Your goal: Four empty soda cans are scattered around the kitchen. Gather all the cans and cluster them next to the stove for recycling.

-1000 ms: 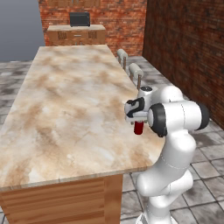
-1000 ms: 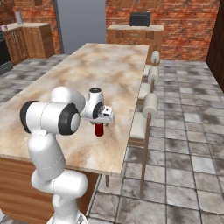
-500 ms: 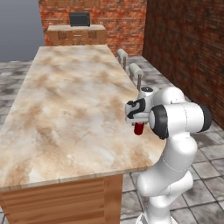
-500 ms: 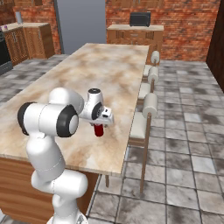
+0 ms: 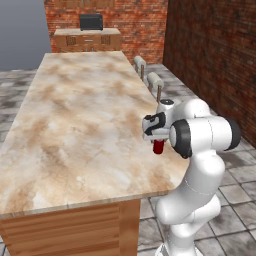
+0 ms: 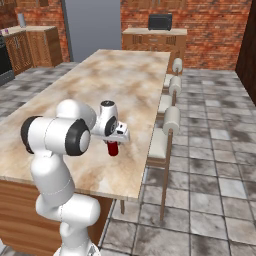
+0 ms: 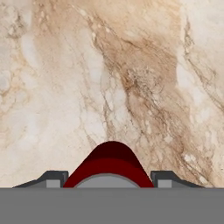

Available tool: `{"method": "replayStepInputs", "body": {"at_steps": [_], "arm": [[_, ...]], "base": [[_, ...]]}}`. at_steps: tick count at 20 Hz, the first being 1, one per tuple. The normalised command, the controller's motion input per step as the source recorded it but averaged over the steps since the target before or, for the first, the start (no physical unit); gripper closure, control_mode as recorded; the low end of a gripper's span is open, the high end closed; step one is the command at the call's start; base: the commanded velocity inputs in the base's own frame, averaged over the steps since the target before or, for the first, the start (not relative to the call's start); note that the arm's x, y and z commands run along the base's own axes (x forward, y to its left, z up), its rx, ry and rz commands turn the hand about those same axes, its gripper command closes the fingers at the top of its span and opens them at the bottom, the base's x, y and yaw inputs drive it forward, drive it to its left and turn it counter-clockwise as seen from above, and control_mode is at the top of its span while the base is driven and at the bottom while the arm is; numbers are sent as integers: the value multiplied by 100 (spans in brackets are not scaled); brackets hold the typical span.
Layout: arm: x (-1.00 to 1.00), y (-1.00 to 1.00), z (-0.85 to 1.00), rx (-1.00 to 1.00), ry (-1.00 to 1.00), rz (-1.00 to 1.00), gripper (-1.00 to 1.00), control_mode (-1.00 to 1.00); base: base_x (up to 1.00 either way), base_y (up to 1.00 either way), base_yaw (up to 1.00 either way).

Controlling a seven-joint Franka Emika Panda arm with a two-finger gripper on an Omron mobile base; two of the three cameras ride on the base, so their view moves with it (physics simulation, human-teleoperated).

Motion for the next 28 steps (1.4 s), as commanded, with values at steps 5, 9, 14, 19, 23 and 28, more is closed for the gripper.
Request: {"method": "replayStepInputs", "body": {"at_steps": [5, 9, 14, 19, 23, 28], "arm": [[2, -5, -2, 0, 1, -1, 100, -100], [0, -8, 18, 3, 1, 0, 100, -100], [0, -3, 56, 5, 17, 2, 100, -100], [-11, 2, 53, 1, 19, 1, 100, -100], [-18, 6, 39, -2, 5, 0, 100, -100], [-31, 0, 36, -4, -2, 0, 100, -100]], "base": [[0, 0, 0], [0, 0, 0], [0, 0, 0], [0, 0, 0], [0, 0, 0], [0, 0, 0]]}}
